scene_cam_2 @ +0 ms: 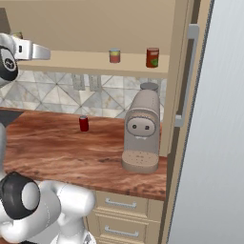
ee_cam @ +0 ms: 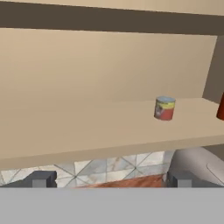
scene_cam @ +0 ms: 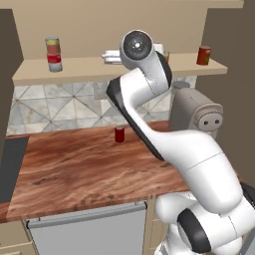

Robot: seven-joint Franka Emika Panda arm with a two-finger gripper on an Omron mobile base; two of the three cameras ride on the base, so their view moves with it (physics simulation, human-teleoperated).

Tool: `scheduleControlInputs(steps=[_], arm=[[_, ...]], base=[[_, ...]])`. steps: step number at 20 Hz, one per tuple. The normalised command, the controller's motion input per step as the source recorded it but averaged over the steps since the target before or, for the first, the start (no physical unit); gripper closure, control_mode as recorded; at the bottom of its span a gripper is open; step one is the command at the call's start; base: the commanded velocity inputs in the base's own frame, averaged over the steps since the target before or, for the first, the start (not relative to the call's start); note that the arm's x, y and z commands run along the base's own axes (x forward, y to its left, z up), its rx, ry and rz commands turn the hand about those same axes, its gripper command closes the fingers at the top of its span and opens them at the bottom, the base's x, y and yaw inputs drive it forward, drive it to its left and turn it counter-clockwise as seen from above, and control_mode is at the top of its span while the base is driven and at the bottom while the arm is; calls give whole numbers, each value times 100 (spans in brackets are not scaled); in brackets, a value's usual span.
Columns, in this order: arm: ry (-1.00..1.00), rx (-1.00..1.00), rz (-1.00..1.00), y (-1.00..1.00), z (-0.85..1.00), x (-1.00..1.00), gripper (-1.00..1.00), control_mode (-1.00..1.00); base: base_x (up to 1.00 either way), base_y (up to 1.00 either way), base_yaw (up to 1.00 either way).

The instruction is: Stack two cans on top of the other two cans in the cabinet.

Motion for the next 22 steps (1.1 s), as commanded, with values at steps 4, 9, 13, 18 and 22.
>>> scheduleControlInputs(steps=[4, 9, 13, 18, 22], arm=[[11, 0, -8, -60, -3, 0, -100, -100], [3, 0, -2, -59, -12, 1, -100, -100], [0, 0, 0, -56, -12, 5, -100, -100], [0, 0, 0, -54, -18, 10, -100, -100], [0, 0, 0, -52, -12, 13, -100, -100]], base=[[0, 0, 0], [0, 0, 0], [0, 0, 0], [0, 0, 0], [0, 0, 0]])
